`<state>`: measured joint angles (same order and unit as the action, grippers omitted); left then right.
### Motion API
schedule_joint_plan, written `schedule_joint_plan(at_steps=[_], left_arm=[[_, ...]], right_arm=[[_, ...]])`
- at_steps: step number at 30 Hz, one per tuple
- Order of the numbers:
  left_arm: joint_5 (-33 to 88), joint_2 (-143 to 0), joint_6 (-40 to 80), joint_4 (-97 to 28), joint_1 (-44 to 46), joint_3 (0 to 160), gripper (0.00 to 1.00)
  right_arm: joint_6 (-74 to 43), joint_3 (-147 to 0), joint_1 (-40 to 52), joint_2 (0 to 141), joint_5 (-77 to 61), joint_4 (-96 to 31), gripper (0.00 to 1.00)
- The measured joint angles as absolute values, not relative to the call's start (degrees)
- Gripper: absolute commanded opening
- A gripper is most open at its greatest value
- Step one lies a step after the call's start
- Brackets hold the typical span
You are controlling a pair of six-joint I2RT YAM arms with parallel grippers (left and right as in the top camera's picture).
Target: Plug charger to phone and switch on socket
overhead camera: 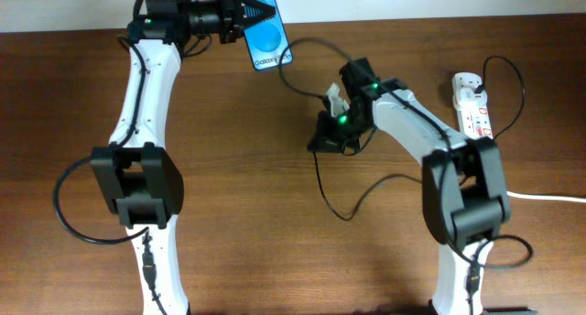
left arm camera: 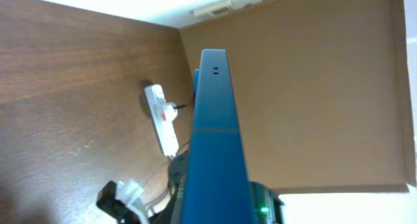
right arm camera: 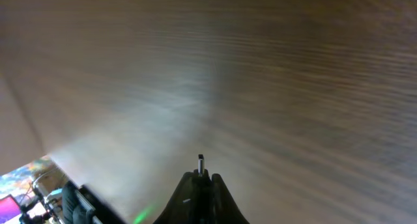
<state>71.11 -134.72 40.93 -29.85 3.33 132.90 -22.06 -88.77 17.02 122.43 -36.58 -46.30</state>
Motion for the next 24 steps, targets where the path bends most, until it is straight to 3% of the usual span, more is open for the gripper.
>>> schedule_joint_plan(at_steps=[1, 2, 13, 24], left_arm=[[70.63, -134.72, 40.93, -29.85, 2.90, 132.90, 0.00], [70.11, -134.72, 40.93, -29.87, 2.42, 132.90, 0.00], [65.56, -134.72, 42.68, -30.26, -0.38, 132.90, 0.00], [64.60, -134.72, 44.91, -33.80, -8.29, 132.90, 0.00]], right_arm=[[-21.52, -88.49, 16.84, 123.76, -35.70, -46.65, 0.32], [-20.27, -88.29, 16.62, 124.09, -35.22, -47.13, 0.34], [-12.34, -99.42, 11.97, 124.14, -35.00, -63.59, 0.35], [-24.60, -92.20, 19.79, 124.14, -35.62, -51.29, 0.38]])
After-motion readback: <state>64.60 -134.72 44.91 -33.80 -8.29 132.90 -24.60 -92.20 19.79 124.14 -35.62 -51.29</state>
